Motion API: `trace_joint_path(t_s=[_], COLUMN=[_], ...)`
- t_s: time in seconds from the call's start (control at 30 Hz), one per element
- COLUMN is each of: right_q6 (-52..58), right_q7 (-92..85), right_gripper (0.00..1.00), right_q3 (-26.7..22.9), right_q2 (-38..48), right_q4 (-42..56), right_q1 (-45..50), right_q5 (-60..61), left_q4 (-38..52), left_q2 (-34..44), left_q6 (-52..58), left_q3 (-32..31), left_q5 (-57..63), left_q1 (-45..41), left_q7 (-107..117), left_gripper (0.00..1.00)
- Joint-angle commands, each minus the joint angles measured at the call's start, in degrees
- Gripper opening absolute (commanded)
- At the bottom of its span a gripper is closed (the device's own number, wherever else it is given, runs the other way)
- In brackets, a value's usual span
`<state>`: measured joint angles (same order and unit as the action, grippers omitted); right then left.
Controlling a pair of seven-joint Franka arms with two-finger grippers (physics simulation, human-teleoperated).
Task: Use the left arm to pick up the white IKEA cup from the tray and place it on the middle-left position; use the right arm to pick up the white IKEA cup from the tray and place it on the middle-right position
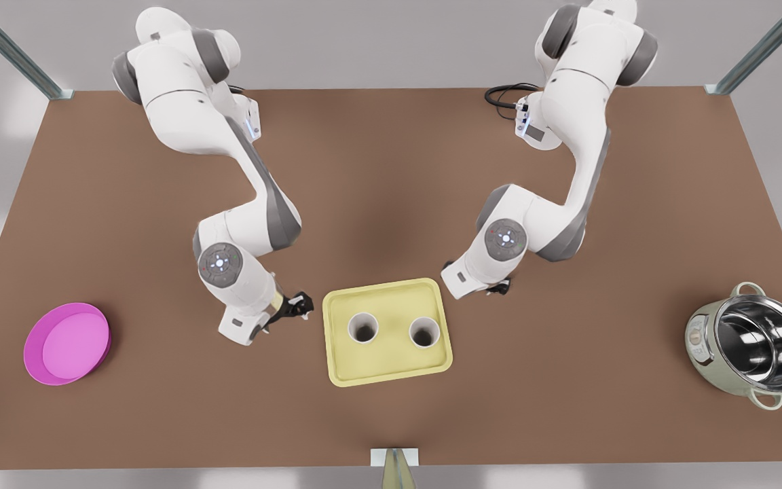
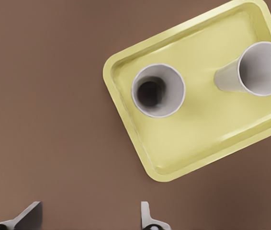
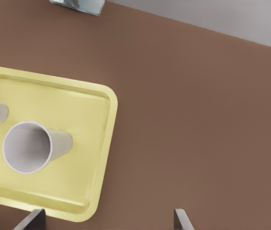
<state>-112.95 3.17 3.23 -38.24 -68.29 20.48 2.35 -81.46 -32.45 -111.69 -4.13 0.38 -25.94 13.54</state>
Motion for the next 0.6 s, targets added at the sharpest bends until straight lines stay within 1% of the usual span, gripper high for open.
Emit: trace_joint_path(t_s=[0.0,0.03,0.1,0.13,0.2,0.3,0.4,0.57], right_q6=[-2.1,-2.3,-3.9,-4.0,-6.7,-10.5,-11.8,-13.8], right_q7=[8.7,8.8,9.0,10.2,11.6,13.5,13.6,13.9], right_gripper=[0.99,1.0,0.99,0.99,0.99,0.99,0.99,0.99], right_q3=[1.7,1.8,1.8,1.7,1.5,1.1,1.1,1.5], right_q2=[-3.3,-4.8,-8.2,-9.8,-11.5,-13.8,-15.5,-17.7], right_q4=[4.0,5.3,7.3,9.2,9.4,10.2,10.3,10.2], right_q1=[0.1,1.4,2.6,3.3,4.5,5.7,5.7,6.2], right_q5=[0.0,-0.2,-0.2,-0.2,-0.2,-0.2,-0.2,-0.2], left_q4=[4.1,7.2,8.1,8.0,8.1,8.1,10.3,10.8], left_q2=[-4.6,-7.1,-10.0,-11.1,-11.9,-12.0,-13.5,-17.1], left_q6=[-10.6,-10.6,-12.8,-14.0,-16.3,-16.3,-17.6,-20.7], left_q3=[0.0,0.1,0.2,0.2,0.7,2.2,3.2,3.4], left_q5=[1.3,1.6,1.7,4.0,4.4,4.4,4.2,4.1], left_q1=[-1.3,-1.4,-3.7,-4.8,-4.5,-3.9,-3.9,-2.7], left_q7=[20.7,20.7,24.2,27.2,26.7,24.5,24.4,20.7], left_gripper=[1.0,1.0,1.0,1.0,1.0,1.0,1.0,1.0])
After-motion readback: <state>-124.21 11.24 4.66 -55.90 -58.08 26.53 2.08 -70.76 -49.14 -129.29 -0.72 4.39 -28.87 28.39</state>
